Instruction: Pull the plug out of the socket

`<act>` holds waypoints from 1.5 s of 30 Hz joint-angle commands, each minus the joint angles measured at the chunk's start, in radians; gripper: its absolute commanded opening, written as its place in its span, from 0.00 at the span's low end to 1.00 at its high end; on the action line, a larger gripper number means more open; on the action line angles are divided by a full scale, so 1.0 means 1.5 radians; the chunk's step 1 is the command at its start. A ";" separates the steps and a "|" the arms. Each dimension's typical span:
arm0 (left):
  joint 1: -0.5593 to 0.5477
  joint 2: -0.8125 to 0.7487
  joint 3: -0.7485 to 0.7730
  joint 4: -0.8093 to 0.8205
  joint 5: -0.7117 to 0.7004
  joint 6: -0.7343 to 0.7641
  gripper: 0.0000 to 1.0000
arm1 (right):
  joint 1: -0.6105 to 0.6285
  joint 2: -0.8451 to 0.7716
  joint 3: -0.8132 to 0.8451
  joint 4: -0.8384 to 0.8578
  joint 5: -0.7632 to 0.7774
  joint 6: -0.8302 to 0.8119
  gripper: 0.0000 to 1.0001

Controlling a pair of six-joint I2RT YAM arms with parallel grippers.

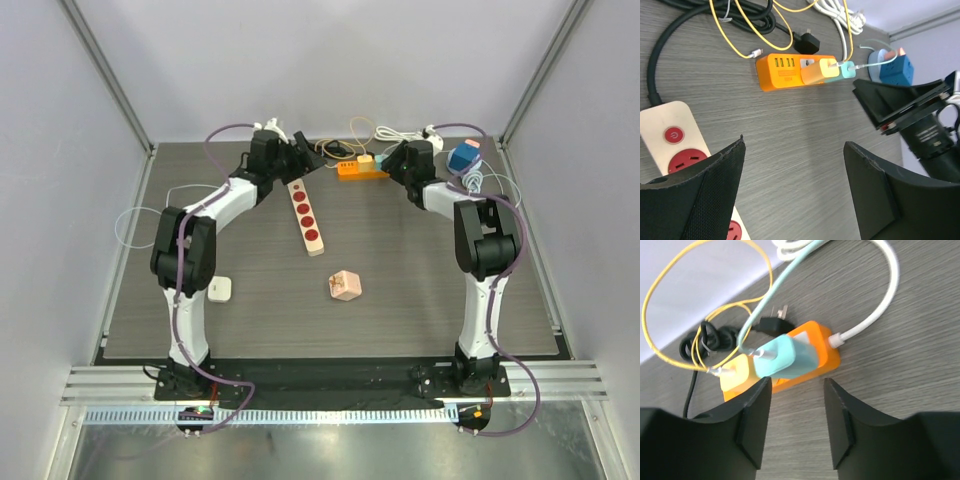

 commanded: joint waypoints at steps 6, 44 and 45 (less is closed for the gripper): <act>-0.022 -0.006 -0.018 0.093 -0.028 0.116 0.80 | -0.047 0.006 -0.048 0.087 0.053 0.132 0.49; -0.033 0.002 -0.045 0.139 -0.004 0.152 0.80 | -0.045 0.187 0.093 0.044 -0.038 0.438 0.41; -0.033 0.002 -0.045 0.139 -0.004 0.152 0.80 | -0.044 0.186 0.093 0.049 -0.038 0.439 0.41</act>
